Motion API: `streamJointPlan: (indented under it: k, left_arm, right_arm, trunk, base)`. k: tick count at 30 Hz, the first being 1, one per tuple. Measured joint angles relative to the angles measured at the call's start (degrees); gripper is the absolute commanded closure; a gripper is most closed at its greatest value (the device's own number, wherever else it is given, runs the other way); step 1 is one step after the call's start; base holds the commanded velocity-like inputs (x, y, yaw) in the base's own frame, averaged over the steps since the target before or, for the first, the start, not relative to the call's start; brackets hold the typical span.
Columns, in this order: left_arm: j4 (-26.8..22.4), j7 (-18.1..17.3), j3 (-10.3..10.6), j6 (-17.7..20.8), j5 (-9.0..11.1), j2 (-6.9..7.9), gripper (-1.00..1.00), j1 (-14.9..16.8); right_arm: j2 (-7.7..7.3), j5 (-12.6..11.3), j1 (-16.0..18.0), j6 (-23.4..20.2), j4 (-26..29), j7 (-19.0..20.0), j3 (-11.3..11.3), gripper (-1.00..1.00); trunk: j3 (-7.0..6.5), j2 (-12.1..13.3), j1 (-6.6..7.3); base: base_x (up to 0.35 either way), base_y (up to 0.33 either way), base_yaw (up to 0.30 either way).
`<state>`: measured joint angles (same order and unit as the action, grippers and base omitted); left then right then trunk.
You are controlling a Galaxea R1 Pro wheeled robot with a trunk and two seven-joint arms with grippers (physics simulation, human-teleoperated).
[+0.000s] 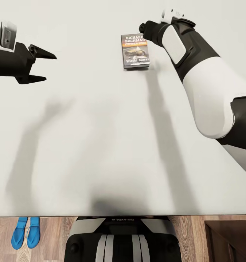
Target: In the bedroom, move the book from the bed onto either nightstand, and place the two sandals side by side next to the bed.
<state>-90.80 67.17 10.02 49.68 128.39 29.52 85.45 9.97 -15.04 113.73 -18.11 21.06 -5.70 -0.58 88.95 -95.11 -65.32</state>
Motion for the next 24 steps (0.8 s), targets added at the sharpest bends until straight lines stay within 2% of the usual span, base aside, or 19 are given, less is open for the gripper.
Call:
streamJointPlan:
  k: [7, 16, 24]
  left_arm:
    - [0.0, 0.0, 0.8, -0.1, 0.2, 0.12, -1.00, 1.3]
    - [-0.2, 0.0, 1.9, -0.3, 0.2, 0.14, -1.00, 1.3]
    - [-0.4, 0.0, 2.0, -0.3, -0.2, 0.08, -1.00, 1.1]
  right_arm:
    - [0.00, 0.0, 0.0, -0.3, -1.5, 0.1, 0.0, -1.00]
    - [0.00, 0.2, -0.1, 0.2, -3.5, 0.2, 0.0, -1.00]
    - [0.00, 1.5, -0.1, 0.2, -3.7, 0.5, 0.1, -1.00]
  trunk:
    - [0.00, 0.0, 0.00]
    - [0.00, 0.0, 0.00]
    - [0.00, 0.0, 0.00]
  base:
    - [0.000, 0.000, -0.002]
    - [0.000, 0.000, 0.000]
    - [0.000, 0.000, 0.000]
